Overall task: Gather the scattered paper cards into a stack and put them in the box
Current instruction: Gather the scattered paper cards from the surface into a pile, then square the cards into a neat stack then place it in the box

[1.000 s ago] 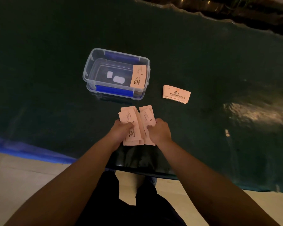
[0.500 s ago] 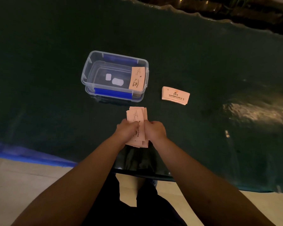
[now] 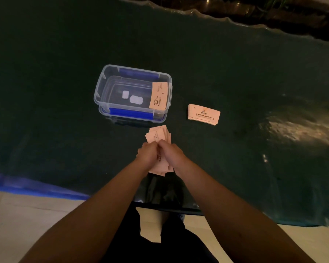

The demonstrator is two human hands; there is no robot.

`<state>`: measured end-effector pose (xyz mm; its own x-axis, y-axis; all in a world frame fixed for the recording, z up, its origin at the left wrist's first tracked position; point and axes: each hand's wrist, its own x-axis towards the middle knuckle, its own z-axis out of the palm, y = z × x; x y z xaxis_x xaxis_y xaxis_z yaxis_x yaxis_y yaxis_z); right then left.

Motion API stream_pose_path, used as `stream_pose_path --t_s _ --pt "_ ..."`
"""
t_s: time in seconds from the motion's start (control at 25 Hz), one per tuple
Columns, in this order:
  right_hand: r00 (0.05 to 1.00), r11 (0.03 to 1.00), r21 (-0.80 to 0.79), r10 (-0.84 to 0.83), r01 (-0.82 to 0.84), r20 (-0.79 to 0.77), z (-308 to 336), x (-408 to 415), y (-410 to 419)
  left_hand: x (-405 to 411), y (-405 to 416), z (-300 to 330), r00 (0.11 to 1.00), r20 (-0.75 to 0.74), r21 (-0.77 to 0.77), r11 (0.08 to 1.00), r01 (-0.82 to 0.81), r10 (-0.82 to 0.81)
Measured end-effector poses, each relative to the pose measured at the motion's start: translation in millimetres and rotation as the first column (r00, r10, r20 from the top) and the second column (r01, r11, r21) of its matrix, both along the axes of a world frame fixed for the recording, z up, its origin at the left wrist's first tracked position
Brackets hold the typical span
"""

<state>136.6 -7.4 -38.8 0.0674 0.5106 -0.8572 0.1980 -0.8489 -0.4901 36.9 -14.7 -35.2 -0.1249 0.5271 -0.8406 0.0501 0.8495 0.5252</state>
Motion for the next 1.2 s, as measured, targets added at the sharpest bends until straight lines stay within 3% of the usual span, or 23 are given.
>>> stream_pose_path --t_s 0.16,0.32,0.6,0.76,1.0,1.2 --pt "0.993 0.998 0.028 0.06 -0.064 0.105 1.5 -7.5 0.8 -4.3 -2.1 -8.1 0.977 0.141 -0.008 0.987 -0.161 0.161" --pt "0.998 0.997 0.061 0.046 -0.048 0.031 1.3 -1.7 -2.5 -11.6 -2.7 -14.9 0.957 0.236 -0.038 0.986 -0.163 0.168" --pt "0.992 0.988 0.104 0.122 -0.118 -0.029 27.3 26.4 1.6 -34.7 18.5 15.4 0.887 0.458 0.008 0.998 0.058 -0.055" --pt "0.986 0.981 0.18 0.102 -0.077 -0.13 47.1 47.1 4.8 -40.0 41.2 23.5 0.859 0.483 0.047 0.985 0.168 -0.17" --pt "0.933 0.945 0.226 -0.157 0.237 -0.323 53.6 82.5 14.4 -10.0 67.0 39.8 0.842 0.54 0.093 0.993 -0.075 0.013" --pt "0.755 0.826 0.171 -0.381 0.537 -0.533 51.7 116.4 18.2 43.6 71.0 46.0 0.808 0.569 0.094 0.963 -0.253 0.156"
